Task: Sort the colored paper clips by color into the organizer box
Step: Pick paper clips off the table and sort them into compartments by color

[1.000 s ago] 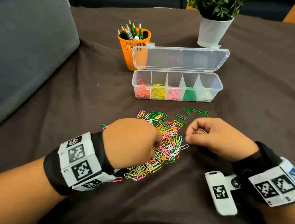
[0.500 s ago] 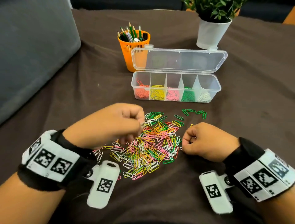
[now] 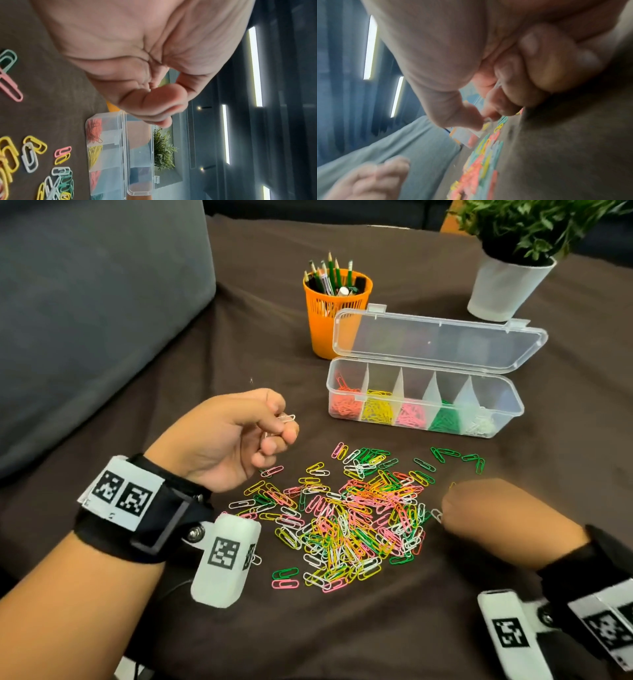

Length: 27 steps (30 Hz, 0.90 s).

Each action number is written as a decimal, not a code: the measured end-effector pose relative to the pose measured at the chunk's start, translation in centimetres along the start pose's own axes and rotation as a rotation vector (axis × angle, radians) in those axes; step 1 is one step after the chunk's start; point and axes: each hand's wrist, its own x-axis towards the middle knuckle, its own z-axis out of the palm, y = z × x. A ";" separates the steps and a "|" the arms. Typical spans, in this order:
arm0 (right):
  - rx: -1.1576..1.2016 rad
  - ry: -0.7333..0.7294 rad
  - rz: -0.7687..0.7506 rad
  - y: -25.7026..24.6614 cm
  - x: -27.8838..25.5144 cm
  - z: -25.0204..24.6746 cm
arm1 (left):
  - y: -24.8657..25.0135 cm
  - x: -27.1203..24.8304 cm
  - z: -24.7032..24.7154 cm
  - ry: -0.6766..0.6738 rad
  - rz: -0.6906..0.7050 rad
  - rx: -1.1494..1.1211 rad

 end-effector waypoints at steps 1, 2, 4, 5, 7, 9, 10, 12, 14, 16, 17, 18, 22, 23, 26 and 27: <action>0.184 -0.011 0.027 0.1 0.0 -0.2 | 0.0 0.1 -0.2 -0.016 -0.012 -0.038; 0.448 -0.022 0.064 0.3 0.1 -0.4 | -0.1 0.1 -0.4 -0.027 -0.016 -0.062; 0.929 -0.042 0.111 0.4 0.3 -0.7 | -0.2 0.3 -0.8 -0.014 0.005 -0.042; 1.056 -0.027 0.117 0.4 0.5 -0.8 | -0.4 0.4 -0.9 0.003 0.022 0.004; 1.125 0.018 0.127 0.4 1.1 -1.0 | -0.6 0.6 -0.9 0.024 0.045 0.116; 1.045 0.053 0.141 0.2 1.5 -1.0 | -0.6 0.5 -0.9 0.031 0.066 0.249; 0.997 0.067 0.149 0.0 1.7 -0.8 | -0.4 0.4 -0.9 0.030 0.080 0.334; 0.866 0.076 0.152 -0.3 1.9 -0.4 | 0.0 -0.1 -1.0 0.001 0.099 0.488; 0.545 0.091 0.109 -0.3 2.1 -0.1 | 0.6 -0.5 -1.2 -0.033 0.097 0.547; 0.143 0.091 0.028 -0.6 2.0 0.2 | 1.0 -0.8 -1.4 -0.024 0.080 0.553; 0.038 0.072 0.010 -0.8 2.0 0.3 | 1.1 -0.9 -1.7 -0.006 0.072 0.571; -0.002 0.054 0.005 -1.0 2.1 0.4 | 1.2 -1.0 -2.1 0.006 0.062 0.598; -0.100 0.010 0.000 -1.7 2.3 0.5 | 1.4 -1.6 -3.6 0.018 0.002 0.996; -0.114 0.001 -0.003 -1.8 2.4 0.5 | 1.5 -1.9 -3.9 0.027 -0.014 1.113; -0.148 -0.022 0.006 -1.9 2.4 0.4 | 1.0 -2.2 -4.5 0.072 -0.049 1.402; -0.155 -0.028 0.005 -1.8 2.4 0.4 | 0.7 -2.1 -4.5 0.086 -0.060 1.490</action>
